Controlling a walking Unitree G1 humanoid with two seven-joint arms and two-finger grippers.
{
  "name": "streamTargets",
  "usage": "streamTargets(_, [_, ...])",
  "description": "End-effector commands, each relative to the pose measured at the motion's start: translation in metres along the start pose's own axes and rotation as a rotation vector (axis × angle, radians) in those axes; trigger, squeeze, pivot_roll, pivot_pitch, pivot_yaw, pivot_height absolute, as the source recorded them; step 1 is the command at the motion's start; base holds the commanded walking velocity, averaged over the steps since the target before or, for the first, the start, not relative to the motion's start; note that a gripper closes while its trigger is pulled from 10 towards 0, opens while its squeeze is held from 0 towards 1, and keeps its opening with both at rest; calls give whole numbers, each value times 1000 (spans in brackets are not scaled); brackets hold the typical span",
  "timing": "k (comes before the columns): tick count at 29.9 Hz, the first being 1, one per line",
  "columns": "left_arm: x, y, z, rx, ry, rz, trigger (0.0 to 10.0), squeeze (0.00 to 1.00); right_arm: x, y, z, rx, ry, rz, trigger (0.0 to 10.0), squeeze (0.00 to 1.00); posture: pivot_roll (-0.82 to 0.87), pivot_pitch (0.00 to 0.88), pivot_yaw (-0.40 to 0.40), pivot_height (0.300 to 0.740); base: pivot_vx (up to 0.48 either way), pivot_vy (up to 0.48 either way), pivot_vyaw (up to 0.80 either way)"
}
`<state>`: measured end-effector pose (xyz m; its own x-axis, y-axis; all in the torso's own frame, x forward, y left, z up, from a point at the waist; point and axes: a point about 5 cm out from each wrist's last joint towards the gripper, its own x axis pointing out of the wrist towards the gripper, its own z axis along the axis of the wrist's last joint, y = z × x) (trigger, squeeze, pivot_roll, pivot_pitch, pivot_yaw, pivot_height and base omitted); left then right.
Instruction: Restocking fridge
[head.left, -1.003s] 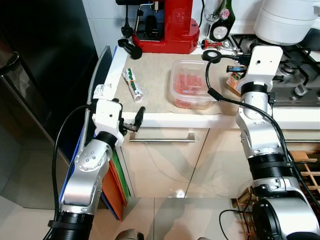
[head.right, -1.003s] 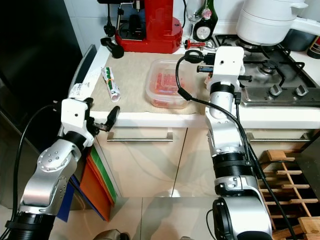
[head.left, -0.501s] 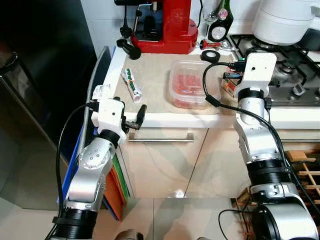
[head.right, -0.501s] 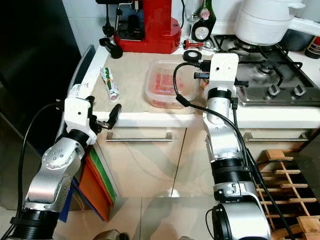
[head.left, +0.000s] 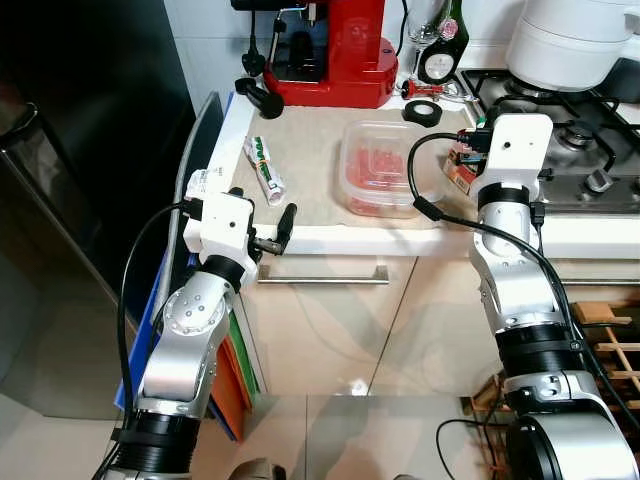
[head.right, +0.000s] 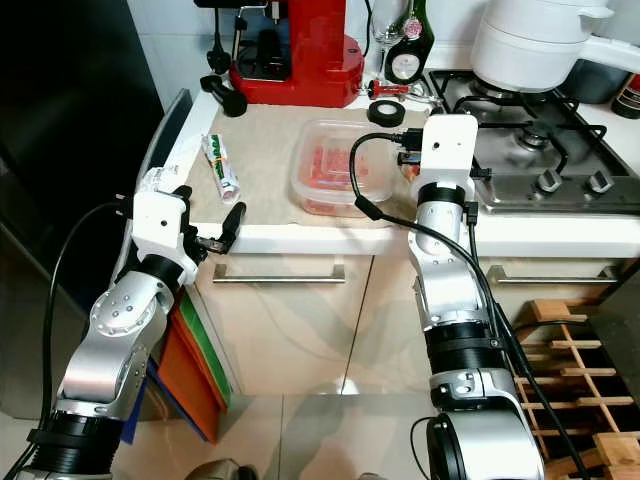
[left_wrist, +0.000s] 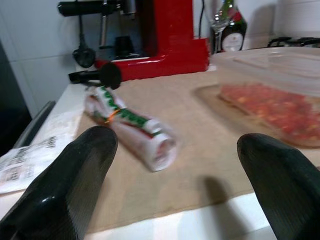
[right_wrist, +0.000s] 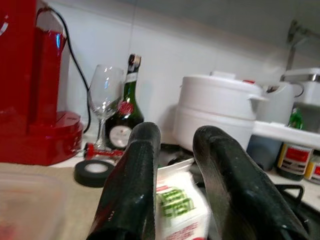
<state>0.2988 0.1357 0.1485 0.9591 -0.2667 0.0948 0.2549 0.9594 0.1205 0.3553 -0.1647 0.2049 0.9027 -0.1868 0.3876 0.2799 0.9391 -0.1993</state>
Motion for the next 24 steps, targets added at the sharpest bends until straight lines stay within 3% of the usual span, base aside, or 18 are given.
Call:
streamTargets(1, [2,-3,2,-2,-16,-4,10000,0,1,-5,4,-13,-30,-13,10000,1000,33,0,-2,740,0,-480,0])
streamTargets(7, [3,-1,3,1,-24,6,10000,0,1,-1,5,-8,-37,8,10000,1000,35,0,-7,740,0,-467,0])
streamTargets(10, [5,0,2,4,-20,27,10000,0,2,5,0,-11,13,49,10000,1000,34,0,-8,740,0,-134,0])
streamTargets(11, [5,1,2,7,-15,32,10000,0,2,5,-1,-7,14,48,10000,0,35,0,-8,740,0,0,0])
streamTargets(18, [4,2,1,4,-10,43,10000,0,3,9,3,34,-5,68,10000,0,38,0,-8,740,0,0,0])
streamTargets(20, [4,3,3,9,-23,44,10000,0,4,16,16,101,-58,114,10000,0,40,0,-11,740,0,0,0])
streamTargets(24, [3,4,9,11,-69,40,10000,0,5,20,24,142,-87,145,10000,0,41,0,-15,740,231,0,0])
